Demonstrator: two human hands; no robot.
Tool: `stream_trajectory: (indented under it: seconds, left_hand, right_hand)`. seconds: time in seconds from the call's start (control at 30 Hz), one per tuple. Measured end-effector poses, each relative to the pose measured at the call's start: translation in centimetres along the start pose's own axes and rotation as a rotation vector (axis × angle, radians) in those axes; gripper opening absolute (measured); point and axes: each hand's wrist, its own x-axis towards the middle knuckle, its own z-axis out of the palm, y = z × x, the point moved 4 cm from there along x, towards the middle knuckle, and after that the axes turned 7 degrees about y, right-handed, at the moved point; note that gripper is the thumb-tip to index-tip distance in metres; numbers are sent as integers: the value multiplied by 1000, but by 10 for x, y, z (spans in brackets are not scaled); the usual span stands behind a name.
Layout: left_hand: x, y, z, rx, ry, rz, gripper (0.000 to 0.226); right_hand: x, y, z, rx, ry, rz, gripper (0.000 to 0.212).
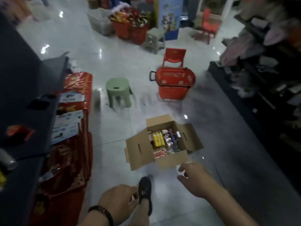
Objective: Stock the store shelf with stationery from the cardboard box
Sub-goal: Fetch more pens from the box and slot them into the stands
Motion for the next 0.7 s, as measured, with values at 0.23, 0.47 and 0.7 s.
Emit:
stream_trajectory:
  seconds: [0.23,0.47,0.7]
  left_hand:
    - [227,43,6,145,-266,227,34]
    - [466,47,78,25,-267,89,19]
    - [698,40,243,-208,-152,-68,24]
  right_hand:
    - [160,94,-23,0,-66,189,39]
    - [376,198,37,89,-122,227,38]
    - [584,311,164,129,-146,233,27]
